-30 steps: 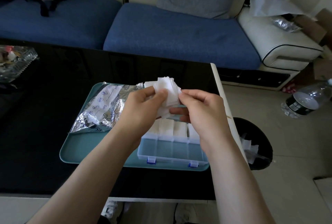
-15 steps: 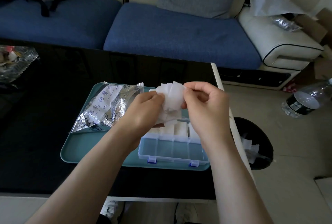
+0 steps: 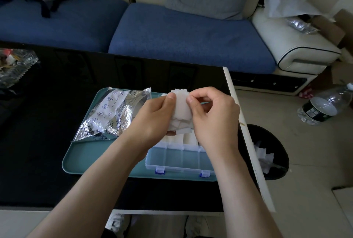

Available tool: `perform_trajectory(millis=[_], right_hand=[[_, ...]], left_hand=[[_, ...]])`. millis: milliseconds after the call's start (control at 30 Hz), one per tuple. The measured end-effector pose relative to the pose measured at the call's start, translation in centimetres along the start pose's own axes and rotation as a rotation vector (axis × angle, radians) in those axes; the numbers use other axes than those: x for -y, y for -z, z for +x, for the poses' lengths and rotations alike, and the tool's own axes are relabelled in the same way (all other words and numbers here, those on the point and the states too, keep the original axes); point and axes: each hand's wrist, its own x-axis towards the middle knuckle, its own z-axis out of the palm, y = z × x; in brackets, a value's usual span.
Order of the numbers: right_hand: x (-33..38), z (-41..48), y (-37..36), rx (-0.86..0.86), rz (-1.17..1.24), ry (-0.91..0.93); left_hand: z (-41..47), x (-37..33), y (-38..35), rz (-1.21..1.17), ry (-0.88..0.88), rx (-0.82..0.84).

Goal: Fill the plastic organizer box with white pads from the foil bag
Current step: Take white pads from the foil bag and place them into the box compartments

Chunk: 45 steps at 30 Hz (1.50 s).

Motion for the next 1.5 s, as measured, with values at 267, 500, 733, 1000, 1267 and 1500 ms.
perform_trajectory(millis=[267, 500, 733, 1000, 1267, 1500], right_hand=[[-0.2, -0.2, 0.0, 0.064, -0.010, 0.096], [-0.1, 0.0, -0.2, 0.119, 0.080, -0.084], [-0.4, 0.2, -0.1, 0.251, 0.173, -0.118], [-0.6, 0.2, 0.4, 0.460, 0.235, -0.139], [-4.1, 0.3, 0.7, 0.216, 0.121, -0.292], [-7.6, -0.9, -0.7, 0.359, -0.099, -0.326]], left_hand=[[-0.2, -0.2, 0.3, 0.071, -0.029, -0.023], [-0.5, -0.2, 0.0, 0.178, -0.114, 0.093], [-0.3, 0.1, -0.2, 0.306, -0.157, 0.072], [-0.4, 0.9, -0.5, 0.553, -0.204, 0.059], [0.4, 2.1, 0.9, 0.708, -0.181, 0.037], [0.6, 2.8, 1.0, 0.800, -0.183, -0.001]])
